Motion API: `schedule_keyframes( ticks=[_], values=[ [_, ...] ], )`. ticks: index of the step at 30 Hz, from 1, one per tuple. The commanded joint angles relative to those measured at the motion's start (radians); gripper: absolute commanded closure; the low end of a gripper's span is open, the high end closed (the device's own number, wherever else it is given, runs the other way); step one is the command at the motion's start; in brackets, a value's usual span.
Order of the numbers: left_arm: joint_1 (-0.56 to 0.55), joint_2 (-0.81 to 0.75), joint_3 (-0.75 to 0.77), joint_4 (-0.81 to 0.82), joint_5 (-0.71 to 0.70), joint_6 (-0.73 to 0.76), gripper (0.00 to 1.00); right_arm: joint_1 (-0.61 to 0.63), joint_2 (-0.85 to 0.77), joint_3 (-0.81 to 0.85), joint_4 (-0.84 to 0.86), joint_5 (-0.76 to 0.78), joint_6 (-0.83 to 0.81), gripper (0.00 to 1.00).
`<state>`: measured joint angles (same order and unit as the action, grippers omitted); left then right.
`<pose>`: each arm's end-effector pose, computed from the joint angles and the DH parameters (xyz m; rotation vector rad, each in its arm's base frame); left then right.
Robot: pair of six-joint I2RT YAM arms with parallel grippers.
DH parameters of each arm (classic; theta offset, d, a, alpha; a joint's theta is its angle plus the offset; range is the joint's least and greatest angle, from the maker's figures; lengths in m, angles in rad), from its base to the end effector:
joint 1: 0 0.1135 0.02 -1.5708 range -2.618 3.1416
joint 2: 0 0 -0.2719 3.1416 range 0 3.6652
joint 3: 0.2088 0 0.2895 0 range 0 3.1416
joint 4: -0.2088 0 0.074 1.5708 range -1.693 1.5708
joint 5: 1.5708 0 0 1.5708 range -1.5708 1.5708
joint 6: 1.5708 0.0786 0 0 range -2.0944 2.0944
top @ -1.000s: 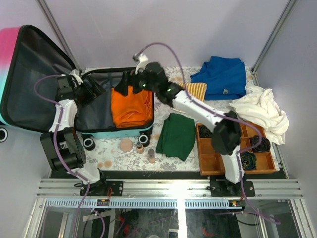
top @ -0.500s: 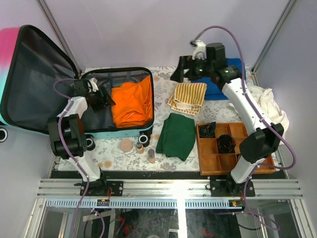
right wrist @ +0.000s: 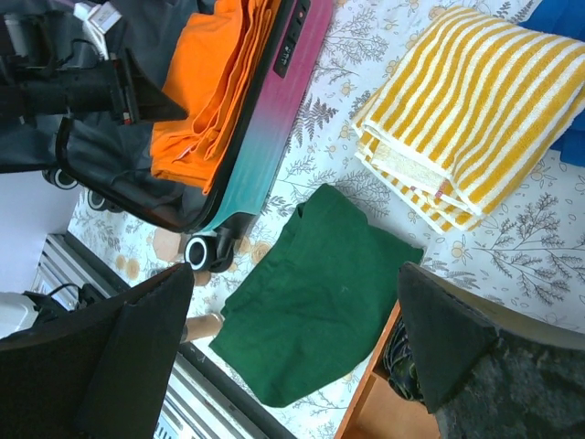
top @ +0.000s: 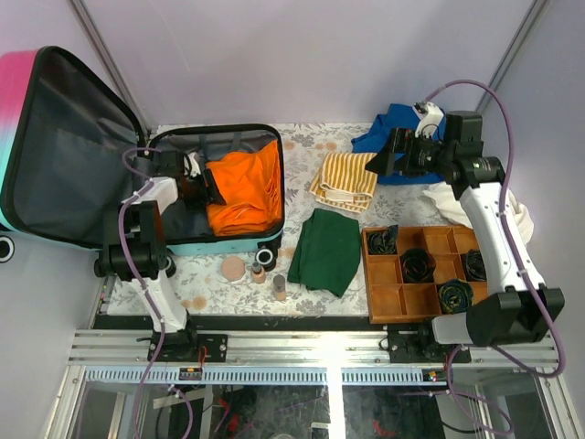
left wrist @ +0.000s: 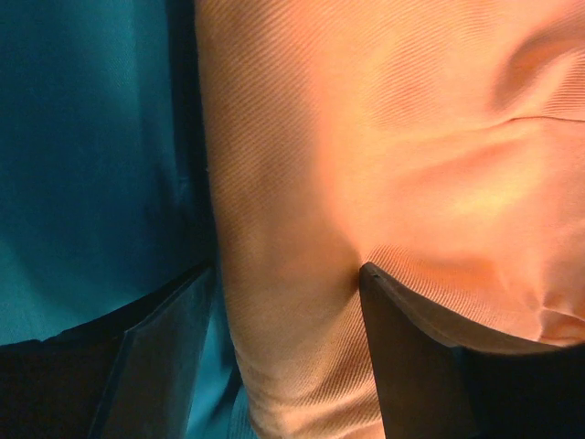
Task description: Pack the luggage
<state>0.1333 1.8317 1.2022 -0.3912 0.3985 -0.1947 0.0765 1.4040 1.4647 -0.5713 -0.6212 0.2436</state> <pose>0.4312 0.0270 0.1331 -0.2735 2.5445 -0.5378 0.3696 0.0742 0.3913 -0.2128 2.0716 0.8397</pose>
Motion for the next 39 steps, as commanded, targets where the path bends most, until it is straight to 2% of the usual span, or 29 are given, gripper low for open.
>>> schedule_keyframes(
  ticks=[1,3,5,8,10,16,21,29,39],
  values=[
    [-0.005,0.040,0.034,0.015,-0.023,-0.010,0.39,0.000,-0.098,-0.054,0.041,0.009,-0.028,0.01],
    [-0.007,0.049,0.040,0.015,0.002,-0.017,0.45,0.000,-0.131,-0.091,0.074,0.010,-0.007,0.01],
    [-0.009,0.051,0.049,-0.002,0.035,-0.019,0.59,0.000,-0.158,-0.121,0.103,0.016,0.007,0.01],
    [-0.010,0.014,0.062,-0.056,0.065,-0.004,0.88,0.000,-0.179,-0.149,0.120,0.034,0.013,0.01],
    [-0.010,-0.038,0.063,-0.093,0.042,0.018,0.99,-0.001,-0.185,-0.163,0.123,0.051,0.013,0.01],
    [-0.003,-0.160,0.088,-0.277,-0.085,0.168,1.00,-0.001,-0.200,-0.202,0.140,0.044,0.025,0.01],
    [0.062,-0.171,0.092,-0.383,-0.139,0.285,1.00,-0.001,-0.213,-0.225,0.156,0.018,0.043,0.01],
    [0.152,-0.155,0.107,-0.331,-0.283,0.428,1.00,-0.001,-0.226,-0.239,0.156,-0.021,0.037,0.01],
    [0.165,-0.087,0.124,-0.202,-0.409,0.514,1.00,-0.003,-0.229,-0.253,0.159,-0.033,0.037,0.01]
  ],
)
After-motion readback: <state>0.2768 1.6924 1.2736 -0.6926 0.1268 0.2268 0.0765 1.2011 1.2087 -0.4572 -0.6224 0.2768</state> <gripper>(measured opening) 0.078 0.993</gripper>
